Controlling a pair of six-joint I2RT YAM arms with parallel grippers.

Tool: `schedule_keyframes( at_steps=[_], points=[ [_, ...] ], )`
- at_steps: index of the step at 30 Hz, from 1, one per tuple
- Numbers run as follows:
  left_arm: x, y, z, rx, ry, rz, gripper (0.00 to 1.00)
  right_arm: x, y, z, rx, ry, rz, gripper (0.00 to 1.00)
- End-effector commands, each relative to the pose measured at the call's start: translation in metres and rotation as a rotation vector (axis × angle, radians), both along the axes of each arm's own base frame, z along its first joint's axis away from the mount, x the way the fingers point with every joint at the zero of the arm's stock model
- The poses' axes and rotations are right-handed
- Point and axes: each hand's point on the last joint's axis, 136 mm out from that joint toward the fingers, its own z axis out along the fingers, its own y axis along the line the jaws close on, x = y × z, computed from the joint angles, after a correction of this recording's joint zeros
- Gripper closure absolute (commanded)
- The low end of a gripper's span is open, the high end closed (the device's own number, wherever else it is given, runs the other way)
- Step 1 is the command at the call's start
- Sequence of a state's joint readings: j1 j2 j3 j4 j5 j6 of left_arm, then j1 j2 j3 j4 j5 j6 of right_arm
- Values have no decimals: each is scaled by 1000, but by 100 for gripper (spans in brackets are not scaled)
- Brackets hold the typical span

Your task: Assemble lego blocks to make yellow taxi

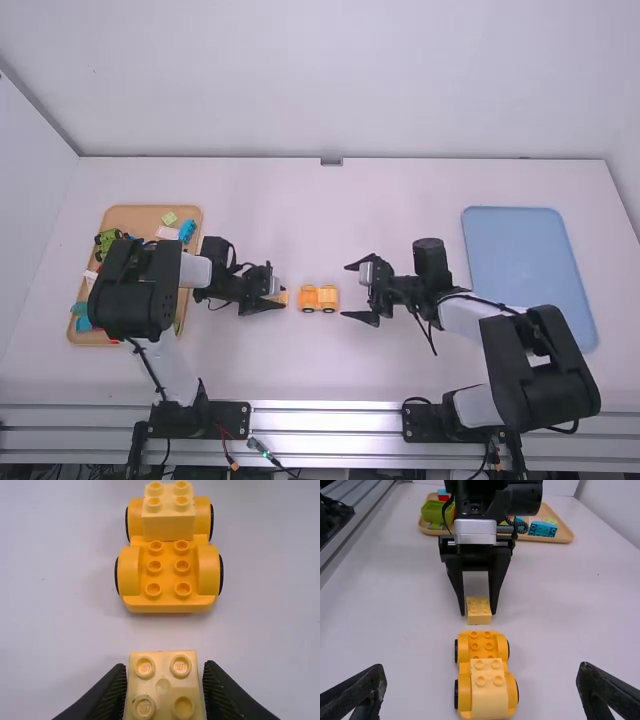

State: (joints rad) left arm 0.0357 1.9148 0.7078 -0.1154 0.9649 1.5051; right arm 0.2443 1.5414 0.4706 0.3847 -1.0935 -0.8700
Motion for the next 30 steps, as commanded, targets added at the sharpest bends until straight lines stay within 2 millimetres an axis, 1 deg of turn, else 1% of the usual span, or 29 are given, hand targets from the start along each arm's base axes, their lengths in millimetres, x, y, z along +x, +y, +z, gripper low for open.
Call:
schedule_keyframes(
  at_steps=[1, 8, 11, 15, 19, 20, 27, 30],
  points=[
    [-1, -1, 0, -18, 5, -4, 59, -3, 0, 6, 14, -12, 10, 1],
    [-3, -1, -3, -20, 3, -2, 60, -1, -2, 6, 15, -12, 2, 1],
    [-8, -3, -3, -42, -10, -4, 57, -2, -1, 6, 14, -12, 6, 1],
    [-10, -3, -6, -40, -18, -4, 57, -3, 0, 6, 15, -13, 11, 1],
    [-9, -3, -4, -44, -20, -3, 62, -3, -1, 8, 24, -14, 12, 1],
    [-9, -4, -4, -48, -20, -5, 65, -4, -1, 9, 31, -11, 19, 0],
    [-10, -4, -4, -46, -18, -5, 70, -4, -1, 9, 31, -12, 19, 1],
    [-11, -4, -5, -44, -17, -4, 76, -4, -1, 9, 31, -12, 20, 1]
  ],
)
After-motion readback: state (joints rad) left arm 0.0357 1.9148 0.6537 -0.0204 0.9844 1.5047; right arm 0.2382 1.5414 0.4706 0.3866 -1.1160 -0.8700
